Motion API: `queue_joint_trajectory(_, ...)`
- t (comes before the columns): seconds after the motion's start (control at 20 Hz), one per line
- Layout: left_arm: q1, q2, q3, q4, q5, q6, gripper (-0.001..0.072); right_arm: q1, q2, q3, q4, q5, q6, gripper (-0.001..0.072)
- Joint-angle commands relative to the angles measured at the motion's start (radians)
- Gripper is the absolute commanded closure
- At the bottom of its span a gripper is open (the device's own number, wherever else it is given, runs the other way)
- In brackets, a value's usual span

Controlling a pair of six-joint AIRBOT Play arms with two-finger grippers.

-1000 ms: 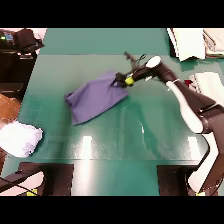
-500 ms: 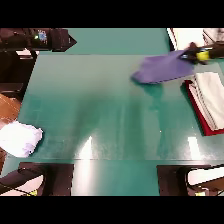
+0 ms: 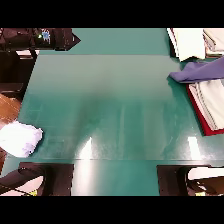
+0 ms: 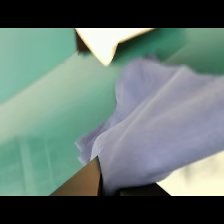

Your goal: Fold the shirts.

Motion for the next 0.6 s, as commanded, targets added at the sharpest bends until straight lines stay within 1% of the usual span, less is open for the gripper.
queue_joint_trajectory(0.0, -0.001, 0.0, 0.0, 0.0, 0.0, -0.002, 0.0682, -0.014, 0.001, 0.076, 0.0, -0.039, -0.002, 0.0693)
queue_joint_trajectory(0.15, -0.001, 0.0, 0.0, 0.0, -0.002, -0.002, 0.0682, -0.014, 0.001, 0.186, -0.002, -0.053, -0.003, 0.0694)
queue_joint_trajectory(0.25, -0.001, 0.0, 0.0, 0.0, -0.01, -0.001, 0.0682, -0.014, 0.008, 0.212, 0.0, -0.046, -0.002, 0.0694)
queue_joint_trajectory(0.35, -0.001, 0.0, 0.0, 0.001, -0.026, 0.0, 0.0682, -0.014, 0.047, 0.168, 0.0, -0.055, -0.003, 0.0694)
queue_joint_trajectory(0.45, -0.001, 0.0, 0.0, 0.0, -0.035, -0.001, 0.0682, -0.014, 0.09, 0.13, -0.001, -0.054, -0.034, 0.0694)
queue_joint_trajectory(0.55, -0.001, 0.0, 0.0, 0.001, -0.044, 0.0, 0.0682, -0.024, 0.13, 0.113, -0.004, -0.043, -0.043, 0.0694)
